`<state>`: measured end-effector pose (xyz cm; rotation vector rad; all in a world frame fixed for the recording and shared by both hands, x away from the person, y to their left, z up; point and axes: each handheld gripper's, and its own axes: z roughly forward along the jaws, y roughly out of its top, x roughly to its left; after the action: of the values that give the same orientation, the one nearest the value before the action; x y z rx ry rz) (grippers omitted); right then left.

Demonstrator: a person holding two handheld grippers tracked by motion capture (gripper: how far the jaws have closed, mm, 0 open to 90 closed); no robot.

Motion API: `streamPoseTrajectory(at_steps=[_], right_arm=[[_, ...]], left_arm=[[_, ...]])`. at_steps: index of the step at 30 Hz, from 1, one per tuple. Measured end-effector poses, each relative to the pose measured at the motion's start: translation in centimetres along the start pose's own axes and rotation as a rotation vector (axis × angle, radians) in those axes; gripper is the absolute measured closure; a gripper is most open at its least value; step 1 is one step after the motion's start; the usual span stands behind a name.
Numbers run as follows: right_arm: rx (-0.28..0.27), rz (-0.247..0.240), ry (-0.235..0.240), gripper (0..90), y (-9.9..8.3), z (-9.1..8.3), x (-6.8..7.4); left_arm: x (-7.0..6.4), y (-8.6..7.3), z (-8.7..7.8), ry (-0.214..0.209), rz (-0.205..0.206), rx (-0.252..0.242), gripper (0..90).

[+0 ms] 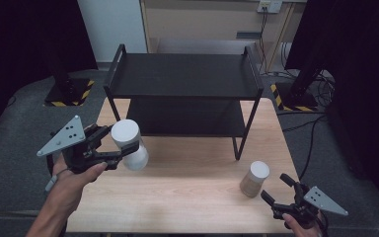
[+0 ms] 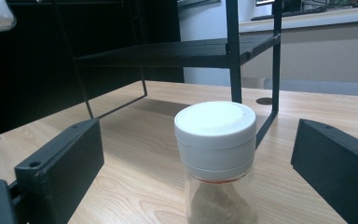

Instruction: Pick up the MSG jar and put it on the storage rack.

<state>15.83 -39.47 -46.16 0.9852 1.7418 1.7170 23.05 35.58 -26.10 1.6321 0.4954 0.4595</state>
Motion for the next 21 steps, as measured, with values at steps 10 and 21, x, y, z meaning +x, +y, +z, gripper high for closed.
streamPoseTrajectory(at_steps=[10, 21], right_arm=[[0.007, 0.003, 0.004, 2.9, -0.1, 0.2, 0.2], [0.012, 0.0, 0.014, 2.8, -0.1, 0.4, 0.3]], left_arm=[[0.5, 1.9, 0.9, -0.027, 0.008, 0.003, 32.4], [1.1, 4.3, 1.3, -0.035, 0.019, -0.019, 32.4]])
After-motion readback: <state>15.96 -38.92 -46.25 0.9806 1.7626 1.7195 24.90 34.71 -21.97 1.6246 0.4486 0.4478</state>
